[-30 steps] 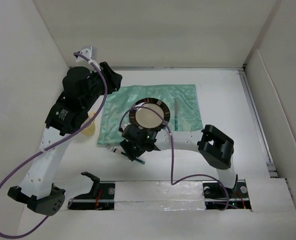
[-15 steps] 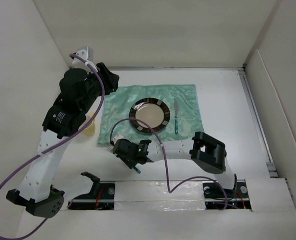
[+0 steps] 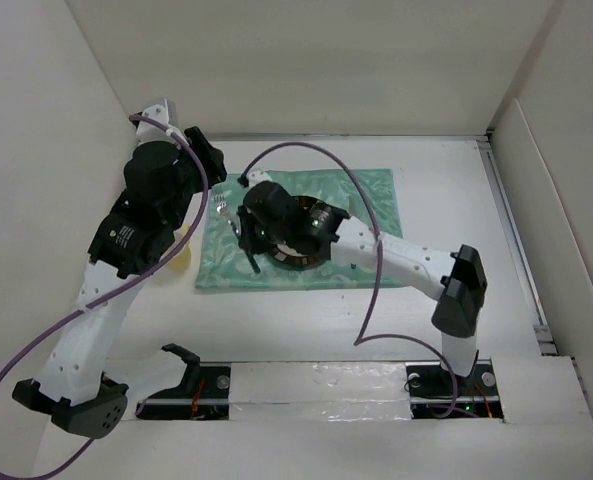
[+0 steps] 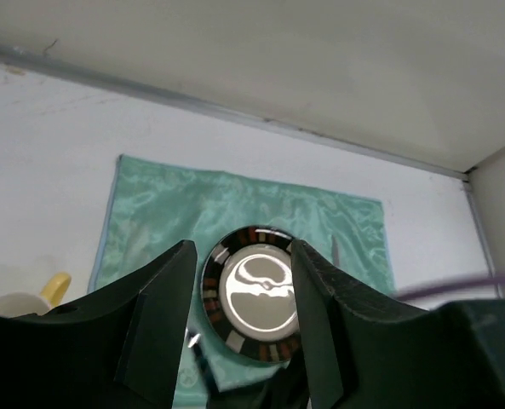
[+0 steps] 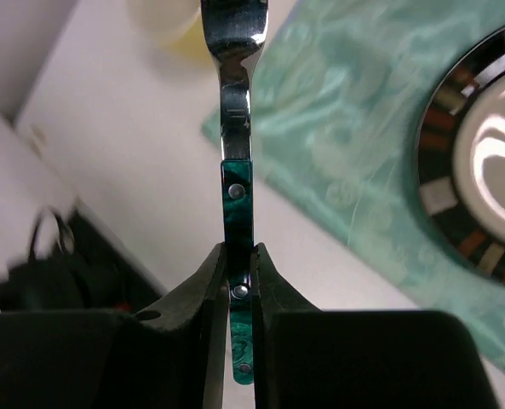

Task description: Set the dinner table for one person

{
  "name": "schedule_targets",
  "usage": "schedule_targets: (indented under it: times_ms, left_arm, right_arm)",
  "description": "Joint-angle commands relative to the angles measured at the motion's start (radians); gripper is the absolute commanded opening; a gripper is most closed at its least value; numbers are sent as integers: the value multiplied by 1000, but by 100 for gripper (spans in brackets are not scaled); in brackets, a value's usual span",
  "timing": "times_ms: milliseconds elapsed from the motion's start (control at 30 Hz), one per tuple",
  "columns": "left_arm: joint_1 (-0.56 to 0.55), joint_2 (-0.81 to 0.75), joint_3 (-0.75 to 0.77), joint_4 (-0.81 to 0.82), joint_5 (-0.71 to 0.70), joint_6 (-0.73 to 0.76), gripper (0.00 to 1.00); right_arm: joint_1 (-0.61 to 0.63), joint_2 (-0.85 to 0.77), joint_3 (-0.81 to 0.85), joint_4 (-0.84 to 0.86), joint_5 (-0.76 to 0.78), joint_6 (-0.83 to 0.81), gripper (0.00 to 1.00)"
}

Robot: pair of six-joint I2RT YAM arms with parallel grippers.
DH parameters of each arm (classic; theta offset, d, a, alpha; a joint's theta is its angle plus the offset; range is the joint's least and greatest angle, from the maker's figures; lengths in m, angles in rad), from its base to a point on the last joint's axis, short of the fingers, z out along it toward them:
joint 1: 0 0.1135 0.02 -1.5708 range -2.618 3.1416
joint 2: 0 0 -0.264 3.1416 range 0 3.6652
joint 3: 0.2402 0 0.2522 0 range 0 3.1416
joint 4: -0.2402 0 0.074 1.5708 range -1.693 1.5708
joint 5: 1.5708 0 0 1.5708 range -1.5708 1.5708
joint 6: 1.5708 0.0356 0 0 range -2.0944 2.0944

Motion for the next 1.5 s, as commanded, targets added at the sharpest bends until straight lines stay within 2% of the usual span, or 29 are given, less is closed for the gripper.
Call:
schedule_targets:
  times_ms: [0,33,133,333,633,1033,1067,1100,1133,1167,1267,1367,1433,1467]
  left_arm:
    - [6,-9,-65,-9,-86,-47,45]
    - [6,-17,-92,-17,-94,-82,45]
    - [6,-40,-152,-18,-103,-121,45]
    - [-36,-52,-217,-38,-136,-161,44]
    - [-36,-63,-270,-26,-76,-168,44]
    - [-36,-72,-267,-37,-93,-167,44]
    - [-36,-72,-267,-37,-93,-168,44]
    - [-36,-71,-266,-34,-91,-167,44]
    - [-36,-68,-261,-34,-94,-165,44]
    - [-36,-66,-258,-32,-93,-164,44]
    - [-36,-59,-232,-32,-102,-150,44]
    - [-36,-43,-169,-37,-111,-127,44]
    - [-36,-37,-114,-38,-111,-110,43]
    - [-36,-34,-96,-38,-105,-104,39]
  right_arm:
    - [-89,141,110,-22,78,180,0]
    - [-106,204,141,-25,84,257,0]
    - [-157,301,232,3,67,354,0]
    - [-166,411,315,61,55,510,0]
    - [-166,543,359,58,76,523,0]
    - [-166,600,366,37,89,498,0]
    - [-166,600,367,35,86,495,2]
    - [-166,600,367,38,80,485,8]
    - [-166,602,375,41,69,480,16]
    - [-166,602,381,37,54,474,32]
    - [-166,571,396,33,34,448,47]
    - [-166,502,395,46,15,415,55]
    - [-166,438,384,70,9,382,55]
    - [-166,418,375,86,-17,365,51]
